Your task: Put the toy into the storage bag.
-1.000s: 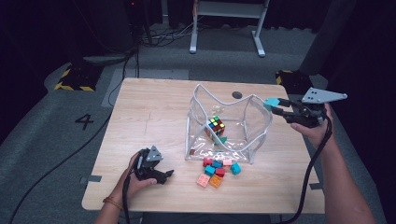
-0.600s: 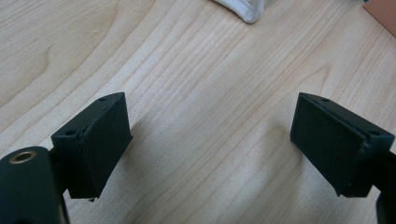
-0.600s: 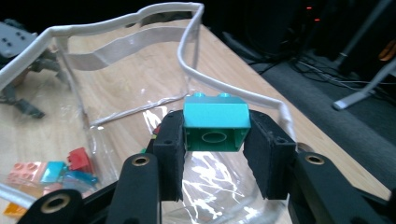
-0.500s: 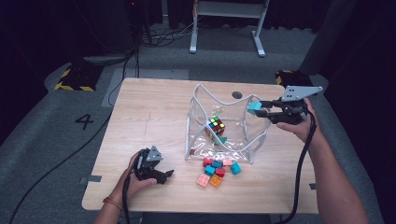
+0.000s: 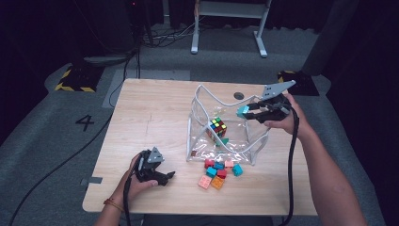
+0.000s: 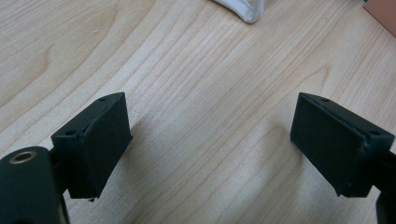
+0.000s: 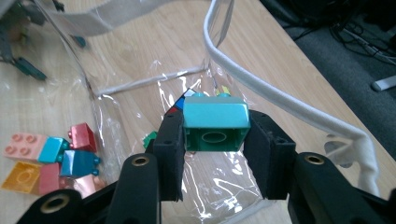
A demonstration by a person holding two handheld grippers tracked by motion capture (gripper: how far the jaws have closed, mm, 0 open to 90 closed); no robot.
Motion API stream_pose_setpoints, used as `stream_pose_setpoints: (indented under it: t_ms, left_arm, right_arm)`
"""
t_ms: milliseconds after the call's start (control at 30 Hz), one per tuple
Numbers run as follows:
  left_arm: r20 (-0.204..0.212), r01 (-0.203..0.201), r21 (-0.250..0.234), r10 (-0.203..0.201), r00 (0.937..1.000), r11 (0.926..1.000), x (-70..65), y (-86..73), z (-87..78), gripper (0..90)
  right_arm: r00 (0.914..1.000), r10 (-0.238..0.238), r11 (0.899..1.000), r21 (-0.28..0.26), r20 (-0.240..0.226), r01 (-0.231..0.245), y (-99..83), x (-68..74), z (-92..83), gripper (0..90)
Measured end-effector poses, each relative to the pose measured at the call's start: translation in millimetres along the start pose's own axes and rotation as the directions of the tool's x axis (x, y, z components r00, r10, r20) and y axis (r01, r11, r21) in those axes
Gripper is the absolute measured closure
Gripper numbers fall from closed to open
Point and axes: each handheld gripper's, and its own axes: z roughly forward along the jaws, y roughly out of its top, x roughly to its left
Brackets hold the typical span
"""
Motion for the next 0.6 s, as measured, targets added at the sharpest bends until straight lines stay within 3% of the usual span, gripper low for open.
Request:
stream_pose_setpoints:
  t_ms: [267, 533, 600]
  left_arm:
    - [0.000, 0.000, 0.000, 0.000, 1.0000, 1.0000, 0.0, 0.0, 0.0, 12.2]
    - [-0.003, -0.002, 0.000, 0.002, 1.0000, 1.0000, 0.1, 0.0, -0.1, 12.2]
    - [0.000, 0.000, 0.000, 0.000, 1.0000, 1.0000, 0.0, 0.0, 0.0, 12.2]
  right_arm:
    - [0.9994, -0.026, 0.993, 0.113, -0.024, 0.028, 6.5, -6.6, 23.9, 59.3]
    - [0.9999, -0.004, 0.974, 0.225, -0.017, 0.007, 4.9, -15.1, 30.2, 59.2]
    - [0.9992, -0.019, 0.969, 0.245, -0.034, 0.027, 2.6, -18.2, 33.1, 59.3]
